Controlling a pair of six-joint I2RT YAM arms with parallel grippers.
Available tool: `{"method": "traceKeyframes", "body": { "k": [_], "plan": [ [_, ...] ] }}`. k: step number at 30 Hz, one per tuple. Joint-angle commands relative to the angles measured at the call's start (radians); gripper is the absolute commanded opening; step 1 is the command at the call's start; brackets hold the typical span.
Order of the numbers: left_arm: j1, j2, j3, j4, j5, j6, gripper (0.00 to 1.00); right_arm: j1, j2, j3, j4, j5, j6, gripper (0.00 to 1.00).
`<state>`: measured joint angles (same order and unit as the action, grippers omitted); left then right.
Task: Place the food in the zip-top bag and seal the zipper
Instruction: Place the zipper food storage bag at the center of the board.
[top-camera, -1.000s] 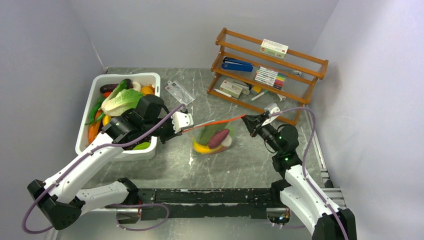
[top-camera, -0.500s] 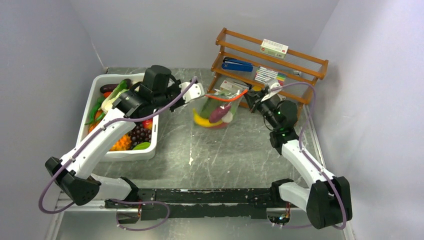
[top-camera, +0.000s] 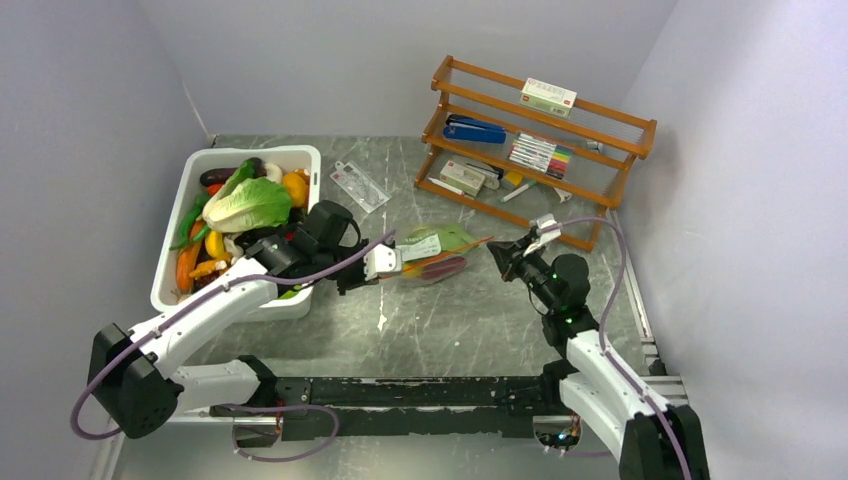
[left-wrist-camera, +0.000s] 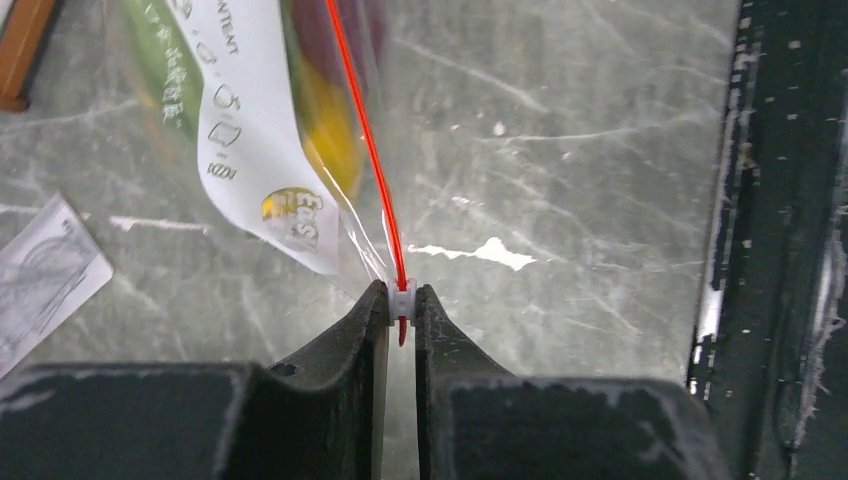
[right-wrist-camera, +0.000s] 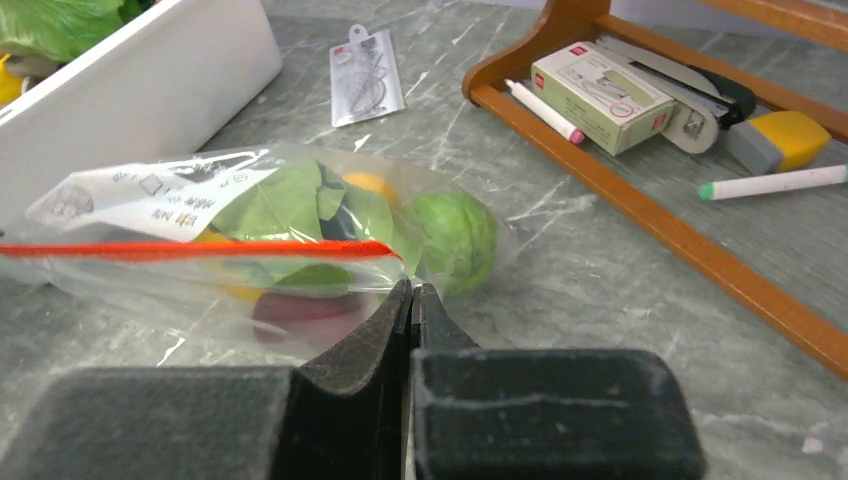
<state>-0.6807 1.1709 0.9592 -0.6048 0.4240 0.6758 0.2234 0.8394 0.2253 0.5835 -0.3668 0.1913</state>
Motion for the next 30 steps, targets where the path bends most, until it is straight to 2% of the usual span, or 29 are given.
{"method": "traceKeyframes", "body": {
  "k": [1, 5, 8, 11, 14, 17, 19, 22, 25, 26, 27, 28, 30],
  "plan": [
    [-0.025, -0.022, 0.0, -0.025, 0.109, -0.008, 0.07, -0.007, -0.121, 0.046, -0.217, 0.118, -0.004, 0.01],
    [-0.034, -0.057, -0.017, -0.016, 0.158, -0.014, 0.08, -0.007, -0.222, 0.077, -0.369, 0.177, 0.022, 0.11],
    [-0.036, -0.064, -0.012, -0.035, 0.229, -0.001, 0.15, -0.007, -0.28, 0.101, -0.447, 0.196, 0.05, 0.16],
    [-0.037, -0.067, 0.0, -0.049, 0.258, -0.009, 0.18, -0.008, -0.316, 0.124, -0.507, 0.216, 0.083, 0.21],
    [-0.037, -0.081, 0.002, -0.053, 0.298, -0.019, 0.34, -0.008, -0.337, 0.163, -0.568, 0.234, 0.119, 0.26],
    [-0.037, -0.101, -0.002, -0.046, 0.333, -0.047, 0.52, -0.007, -0.344, 0.239, -0.659, 0.259, 0.137, 0.46],
    [-0.037, -0.124, -0.016, -0.011, 0.32, -0.106, 0.58, -0.007, -0.343, 0.29, -0.708, 0.28, 0.143, 0.57],
    [-0.037, -0.173, -0.046, 0.056, 0.254, -0.192, 0.61, -0.008, -0.332, 0.368, -0.789, 0.343, 0.142, 0.7],
    [-0.036, -0.218, -0.064, 0.152, 0.094, -0.299, 0.64, -0.007, -0.314, 0.454, -0.882, 0.413, 0.156, 0.82],
    [-0.036, -0.23, -0.065, 0.177, 0.033, -0.343, 0.72, -0.007, -0.309, 0.482, -0.913, 0.43, 0.152, 0.9],
    [-0.037, -0.241, -0.064, 0.197, -0.02, -0.387, 0.95, -0.007, -0.308, 0.507, -0.943, 0.446, 0.151, 0.98],
    [-0.037, -0.252, -0.059, 0.212, -0.071, -0.428, 1.0, -0.007, -0.309, 0.534, -0.975, 0.468, 0.155, 1.0],
    [-0.037, -0.268, -0.037, 0.235, -0.19, -0.524, 0.99, -0.007, -0.319, 0.574, -1.022, 0.506, 0.163, 1.0]
  ]
}}
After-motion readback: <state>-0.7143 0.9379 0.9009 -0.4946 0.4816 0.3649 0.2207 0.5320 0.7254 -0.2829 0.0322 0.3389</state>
